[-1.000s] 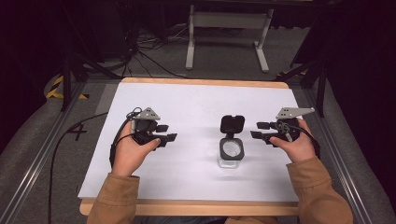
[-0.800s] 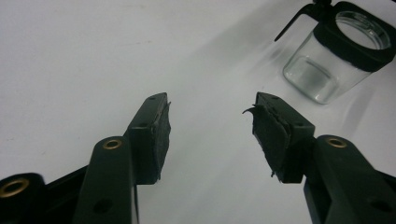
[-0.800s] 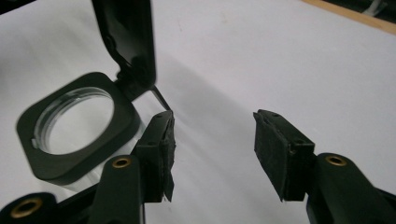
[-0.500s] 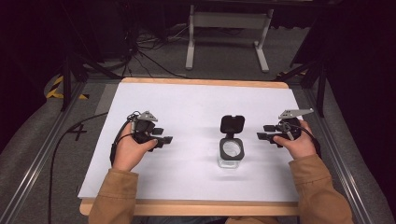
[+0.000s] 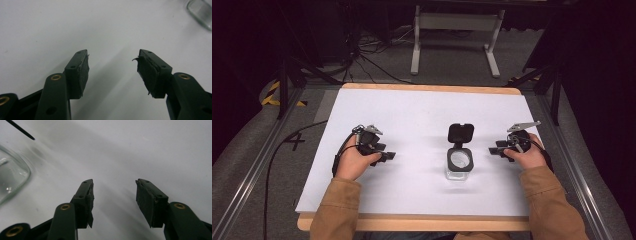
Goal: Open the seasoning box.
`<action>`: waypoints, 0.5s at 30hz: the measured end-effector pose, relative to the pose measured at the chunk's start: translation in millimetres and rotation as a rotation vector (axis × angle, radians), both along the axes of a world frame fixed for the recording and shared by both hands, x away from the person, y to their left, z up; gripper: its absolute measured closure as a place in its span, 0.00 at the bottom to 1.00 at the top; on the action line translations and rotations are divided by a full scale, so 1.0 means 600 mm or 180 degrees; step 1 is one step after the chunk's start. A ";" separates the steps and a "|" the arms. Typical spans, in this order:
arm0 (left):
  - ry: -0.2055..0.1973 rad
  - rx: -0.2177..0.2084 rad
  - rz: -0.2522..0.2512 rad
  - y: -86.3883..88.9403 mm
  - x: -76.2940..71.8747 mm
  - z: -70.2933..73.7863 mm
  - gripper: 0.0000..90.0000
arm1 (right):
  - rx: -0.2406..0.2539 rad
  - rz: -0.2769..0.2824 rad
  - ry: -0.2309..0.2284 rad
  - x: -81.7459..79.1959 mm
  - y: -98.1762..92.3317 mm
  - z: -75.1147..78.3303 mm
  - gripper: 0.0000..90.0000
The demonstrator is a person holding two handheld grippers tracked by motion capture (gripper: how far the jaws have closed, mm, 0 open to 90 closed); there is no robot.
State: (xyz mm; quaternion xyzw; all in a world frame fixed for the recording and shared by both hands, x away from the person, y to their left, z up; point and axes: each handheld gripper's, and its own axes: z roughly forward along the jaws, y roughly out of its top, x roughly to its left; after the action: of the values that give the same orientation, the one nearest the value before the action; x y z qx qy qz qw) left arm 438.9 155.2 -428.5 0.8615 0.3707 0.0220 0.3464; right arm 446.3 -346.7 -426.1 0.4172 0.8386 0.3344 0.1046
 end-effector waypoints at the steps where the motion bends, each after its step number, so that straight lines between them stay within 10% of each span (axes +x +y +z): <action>1: 0.0030 0.0008 -0.0017 -0.001 0.001 -0.003 0.48 | -0.0042 0.0002 0.0002 0.001 0.001 -0.004 0.54; 15: 0.0035 0.0061 -0.0173 -0.020 0.001 -0.002 0.45 | -0.0035 0.0054 -0.0146 -0.006 0.007 -0.003 0.52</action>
State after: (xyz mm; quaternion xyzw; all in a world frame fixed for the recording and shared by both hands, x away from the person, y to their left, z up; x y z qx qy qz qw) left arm 439.7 143.0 -429.7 0.8746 0.3488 0.0114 0.3365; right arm 442.7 -342.4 -428.1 0.4017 0.8413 0.3402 0.1232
